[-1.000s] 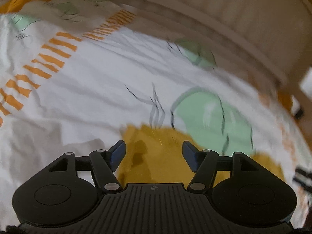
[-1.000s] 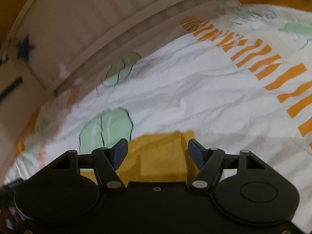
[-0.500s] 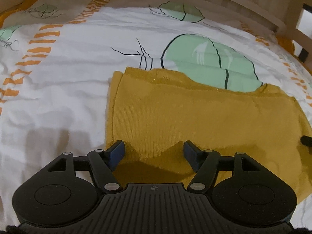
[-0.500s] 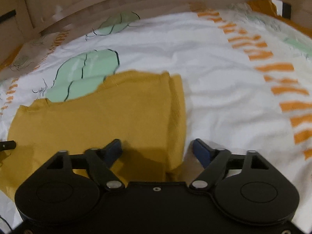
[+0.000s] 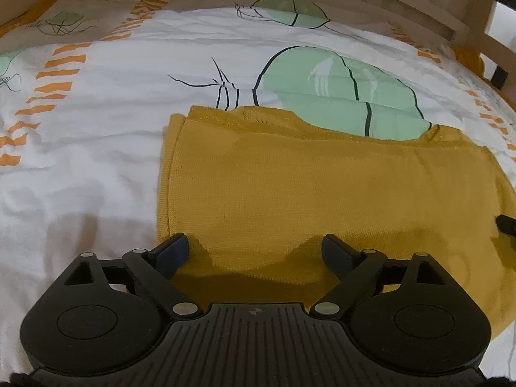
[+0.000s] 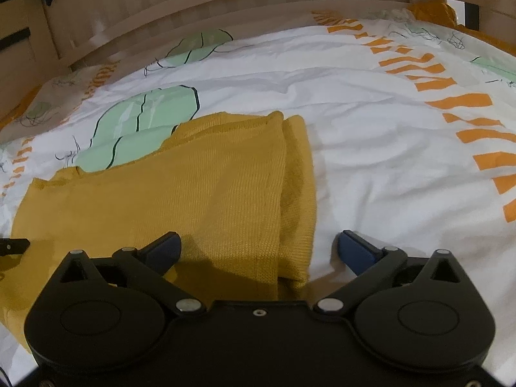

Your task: Fold small clothes

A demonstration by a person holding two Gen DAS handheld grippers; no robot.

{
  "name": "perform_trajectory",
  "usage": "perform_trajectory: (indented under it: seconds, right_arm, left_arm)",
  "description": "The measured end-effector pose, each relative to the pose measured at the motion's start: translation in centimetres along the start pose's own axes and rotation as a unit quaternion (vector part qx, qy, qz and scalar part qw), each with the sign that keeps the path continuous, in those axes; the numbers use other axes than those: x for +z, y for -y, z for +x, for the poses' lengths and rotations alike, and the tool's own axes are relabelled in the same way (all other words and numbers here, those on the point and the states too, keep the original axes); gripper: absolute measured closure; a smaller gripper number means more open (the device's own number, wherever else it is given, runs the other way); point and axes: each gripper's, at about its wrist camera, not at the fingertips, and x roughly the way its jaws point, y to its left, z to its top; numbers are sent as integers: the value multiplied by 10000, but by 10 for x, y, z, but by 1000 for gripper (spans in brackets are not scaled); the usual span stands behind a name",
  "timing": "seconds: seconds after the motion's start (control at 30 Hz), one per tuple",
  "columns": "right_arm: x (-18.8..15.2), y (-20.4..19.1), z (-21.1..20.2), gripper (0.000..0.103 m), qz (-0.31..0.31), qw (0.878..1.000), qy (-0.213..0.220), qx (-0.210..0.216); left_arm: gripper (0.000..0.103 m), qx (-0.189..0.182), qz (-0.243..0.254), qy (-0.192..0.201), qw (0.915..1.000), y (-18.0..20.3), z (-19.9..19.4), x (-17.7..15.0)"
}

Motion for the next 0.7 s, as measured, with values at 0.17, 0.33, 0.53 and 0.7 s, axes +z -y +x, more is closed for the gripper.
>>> perform_trajectory:
  seconds: [0.17, 0.33, 0.53, 0.7]
  right_arm:
    - [-5, 1, -1, 0, 2, 9998, 183, 24]
    - [-6, 3, -2, 0, 64, 9996, 252, 93]
    - [-8, 4, -2, 0, 79, 9994, 316, 118]
    - [-10, 4, -2, 0, 65, 9991, 394, 116]
  left_arm:
    - [7, 7, -75, 50, 10000, 2, 1, -1]
    - [1, -68, -80, 98, 9999, 2, 3, -3]
    - [0, -35, -140, 252, 9996, 3, 5, -7]
    - [0, 116, -55, 414, 9991, 10, 4, -12]
